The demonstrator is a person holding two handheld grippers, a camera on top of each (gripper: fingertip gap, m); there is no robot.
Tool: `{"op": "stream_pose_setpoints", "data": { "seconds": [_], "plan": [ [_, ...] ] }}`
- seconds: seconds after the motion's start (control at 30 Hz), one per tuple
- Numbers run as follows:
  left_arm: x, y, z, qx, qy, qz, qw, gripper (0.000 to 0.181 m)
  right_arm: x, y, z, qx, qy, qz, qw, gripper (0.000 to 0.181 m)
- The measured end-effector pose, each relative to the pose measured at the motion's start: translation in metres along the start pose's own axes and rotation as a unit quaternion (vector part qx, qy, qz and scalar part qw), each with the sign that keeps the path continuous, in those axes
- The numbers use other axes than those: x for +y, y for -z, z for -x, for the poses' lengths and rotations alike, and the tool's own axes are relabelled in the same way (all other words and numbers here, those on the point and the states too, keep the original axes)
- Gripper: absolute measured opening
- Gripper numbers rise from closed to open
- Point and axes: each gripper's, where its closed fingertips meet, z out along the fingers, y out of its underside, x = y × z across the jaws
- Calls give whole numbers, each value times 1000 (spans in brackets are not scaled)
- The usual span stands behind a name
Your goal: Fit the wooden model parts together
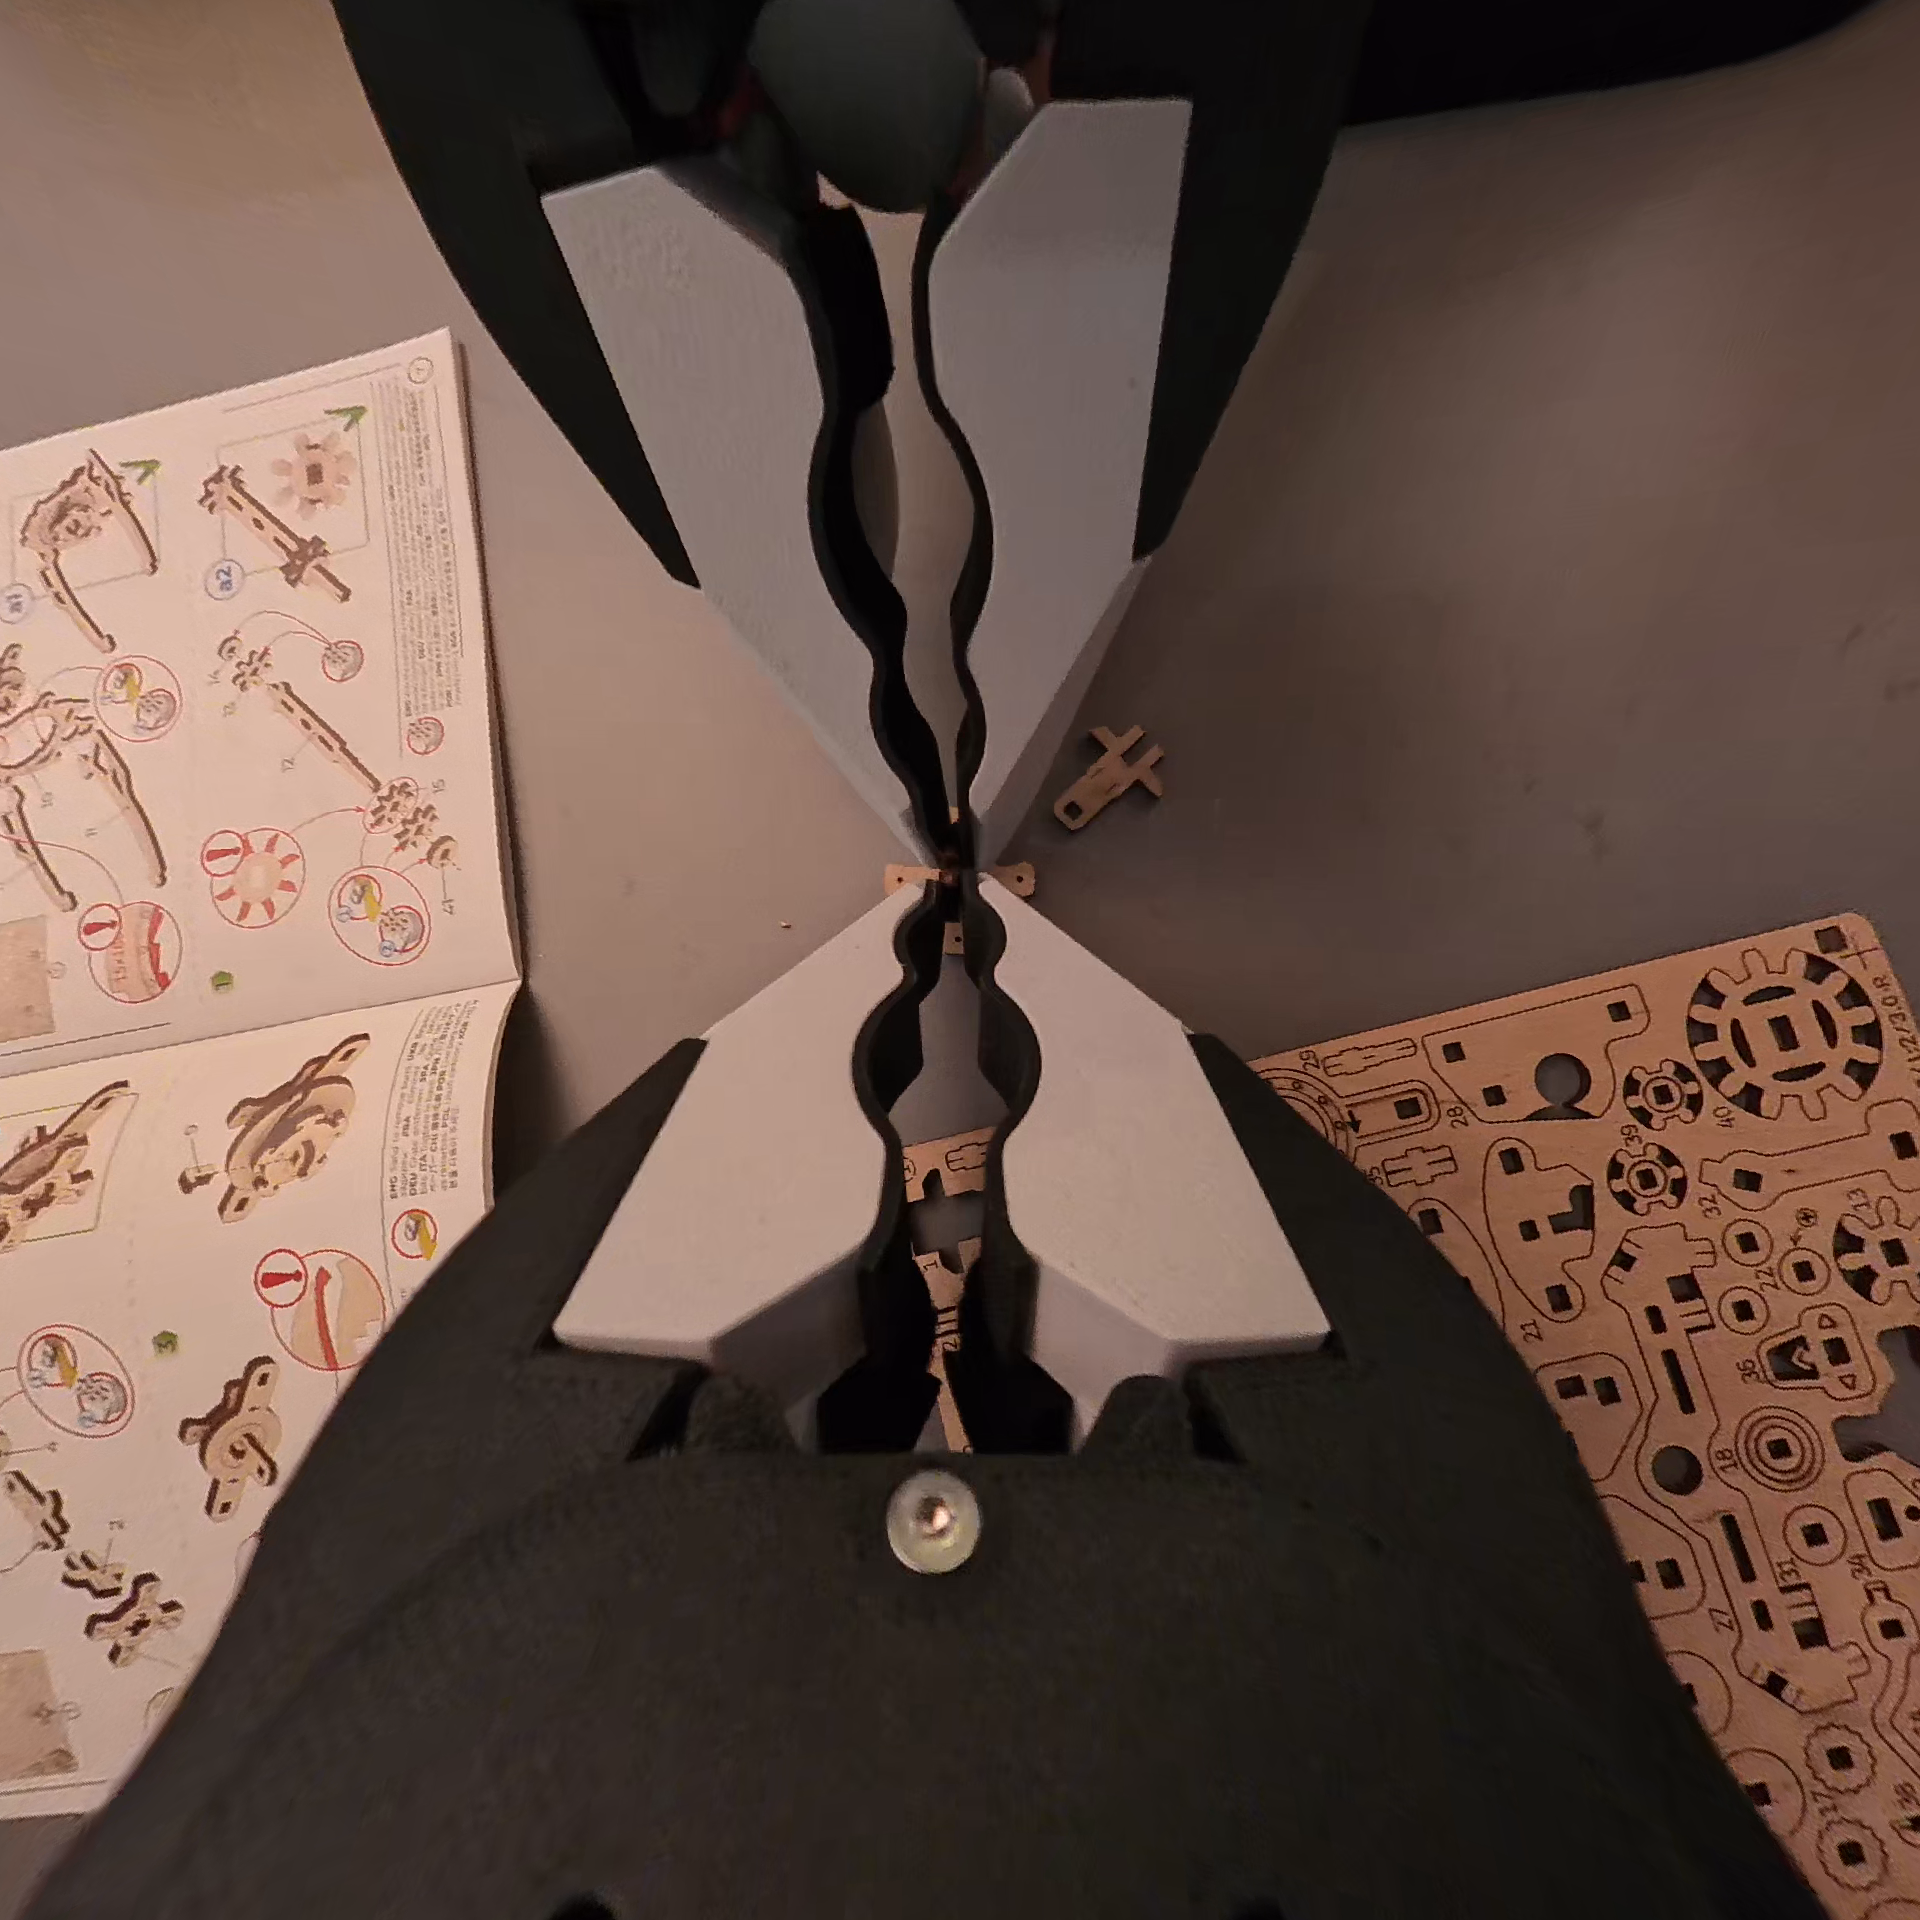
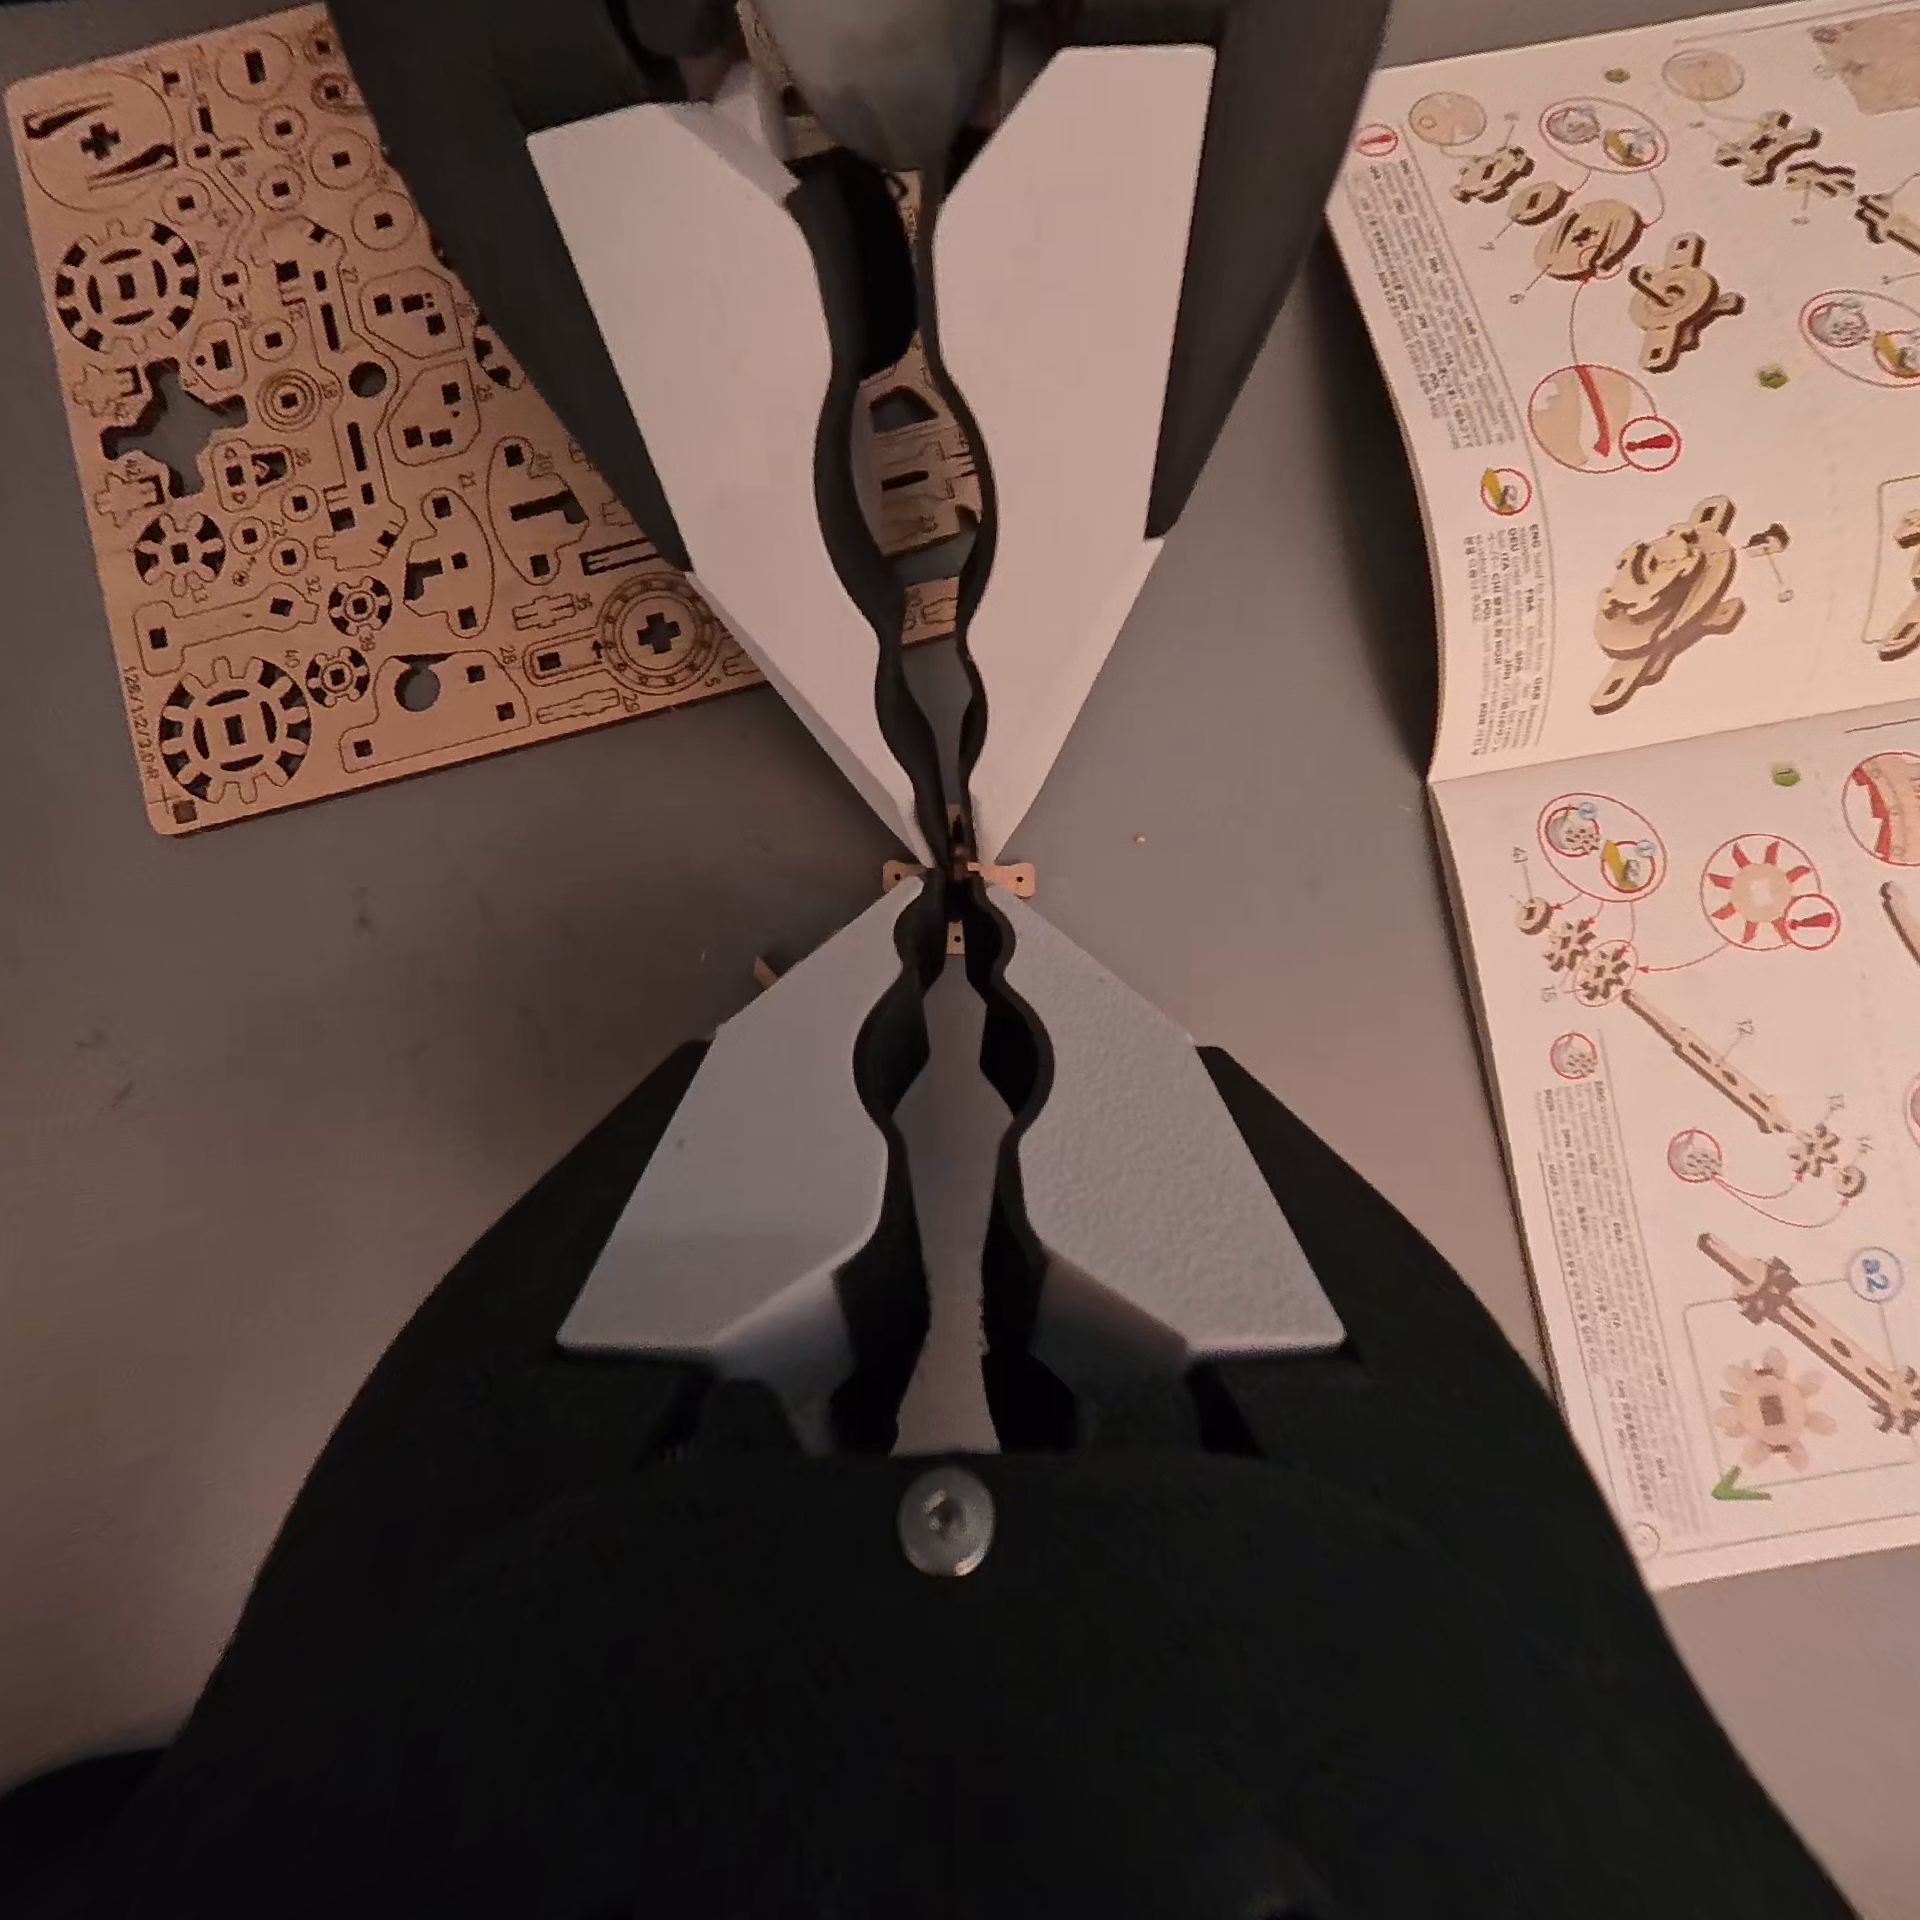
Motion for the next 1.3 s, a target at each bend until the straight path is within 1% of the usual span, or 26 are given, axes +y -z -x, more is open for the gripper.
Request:
{"op": "stream_pose_setpoints", "data": {
  "seconds": [0.1, 0.23, 0.33, 0.43, 0.53, 0.6, 0.67, 0.77, 0.9, 1.17, 1.3],
  "plan": [
    [0, 0, 0, 6, 9, -2, 1000, 1, 0, 0, 0, -14, -7, -12, 1000, 3],
    [-3, -1, 0, 24, 37, -12, 999, 2, 0, 0, -1, -5, -10, -19, 1000, 3],
    [-1, 1, 5, 18, 54, -15, 998, 15, 1, 0, -1, -4, -3, -9, 1000, 3],
    [-1, 11, 5, 22, 60, -27, 998, 17, -1, -1, 0, -9, -8, -8, 1000, 4],
    [8, 11, 0, 30, 58, -9, 998, 16, -2, 0, 1, -15, -19, -11, 1000, 15],
    [13, 6, -3, 31, 48, 4, 998, 16, -3, 1, 0, -9, -16, -12, 1000, 15],
    [12, 6, -2, 21, 39, 6, 999, 14, -7, 3, -2, -4, -15, -17, 1000, 15],
    [9, 7, -2, 25, 45, -4, 999, 13, -10, 2, -3, -3, -15, -20, 1000, 14],
    [13, 5, 1, 20, 47, -1, 999, 12, -7, -2, -2, -15, -18, -10, 1000, 2],
    [12, 3, 3, 19, 48, -2, 999, 9, -7, -3, -3, -14, -16, -7, 1000, 2],
    [11, 2, 2, 20, 47, -1, 999, 10, -5, -3, -2, -15, -4, 13, 1000, 2]
  ]
}}
